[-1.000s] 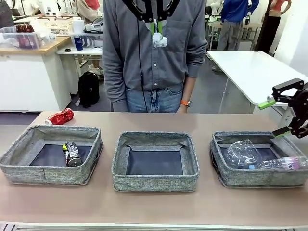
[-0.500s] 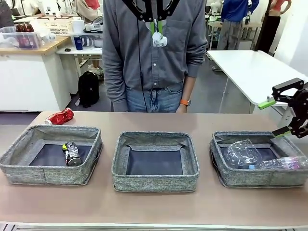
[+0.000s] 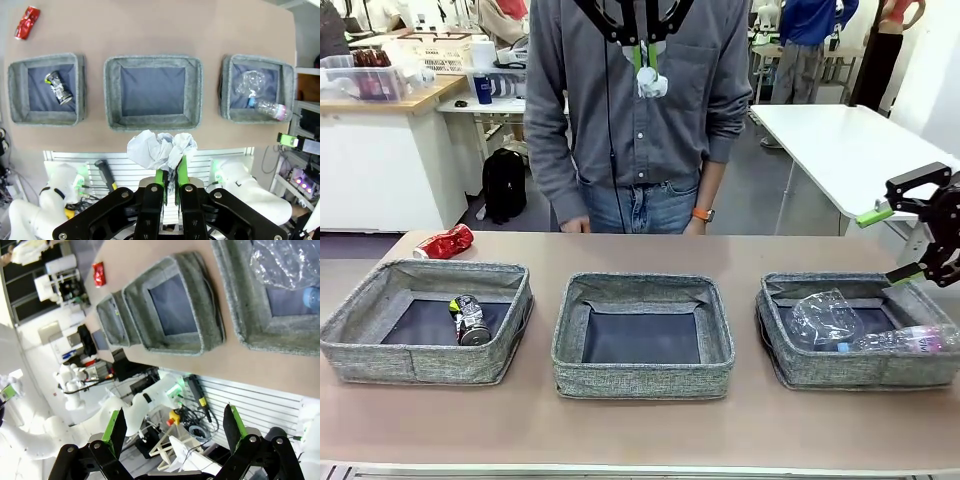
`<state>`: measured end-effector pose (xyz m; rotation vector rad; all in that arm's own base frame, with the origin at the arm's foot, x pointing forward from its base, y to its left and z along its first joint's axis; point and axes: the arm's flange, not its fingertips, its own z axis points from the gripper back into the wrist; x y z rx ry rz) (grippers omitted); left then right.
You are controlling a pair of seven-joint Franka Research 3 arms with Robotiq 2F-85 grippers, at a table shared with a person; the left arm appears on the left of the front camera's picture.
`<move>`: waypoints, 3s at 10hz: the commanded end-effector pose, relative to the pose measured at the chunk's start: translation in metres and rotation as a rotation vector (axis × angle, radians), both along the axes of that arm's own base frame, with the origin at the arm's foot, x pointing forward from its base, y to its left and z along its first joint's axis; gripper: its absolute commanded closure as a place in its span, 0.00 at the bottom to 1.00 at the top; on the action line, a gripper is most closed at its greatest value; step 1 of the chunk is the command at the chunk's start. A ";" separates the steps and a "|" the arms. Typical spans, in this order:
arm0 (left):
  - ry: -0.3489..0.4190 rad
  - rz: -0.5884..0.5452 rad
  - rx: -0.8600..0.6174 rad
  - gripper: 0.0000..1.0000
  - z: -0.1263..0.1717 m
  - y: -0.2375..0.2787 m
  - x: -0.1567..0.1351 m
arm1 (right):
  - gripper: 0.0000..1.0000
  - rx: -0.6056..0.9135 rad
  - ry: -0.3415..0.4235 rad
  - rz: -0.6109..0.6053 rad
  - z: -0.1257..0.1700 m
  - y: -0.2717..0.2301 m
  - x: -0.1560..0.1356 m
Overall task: Sort the waste into the appropriate baskets.
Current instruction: Place the picked waste into the Fabric basket indicated by the person.
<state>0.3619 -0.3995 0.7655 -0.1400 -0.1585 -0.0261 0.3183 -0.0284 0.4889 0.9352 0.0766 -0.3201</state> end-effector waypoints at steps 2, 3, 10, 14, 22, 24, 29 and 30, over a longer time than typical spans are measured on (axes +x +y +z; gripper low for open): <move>-0.004 0.000 0.005 0.94 0.003 0.002 -0.002 | 0.00 0.003 -0.007 0.002 0.002 0.001 0.004; -0.004 0.000 0.005 0.94 0.003 0.002 -0.002 | 0.00 0.003 -0.007 0.002 0.002 0.001 0.004; -0.004 0.000 0.005 0.94 0.003 0.002 -0.002 | 0.00 0.003 -0.007 0.002 0.002 0.001 0.004; -0.004 0.000 0.005 0.94 0.003 0.002 -0.002 | 0.00 0.003 -0.007 0.002 0.002 0.001 0.004; -0.122 -0.064 0.019 0.94 -0.087 0.018 -0.025 | 0.00 0.003 -0.007 0.002 0.002 0.001 0.004; -0.140 -0.007 0.033 0.94 -0.149 0.017 -0.034 | 0.00 0.003 -0.007 0.002 0.002 0.001 0.004; -0.050 -0.032 0.032 0.94 -0.266 0.027 -0.007 | 0.00 0.003 -0.007 0.002 0.002 0.001 0.004; -0.005 -0.038 0.016 0.94 -0.281 0.025 -0.005 | 0.00 0.003 -0.007 0.002 0.002 0.001 0.004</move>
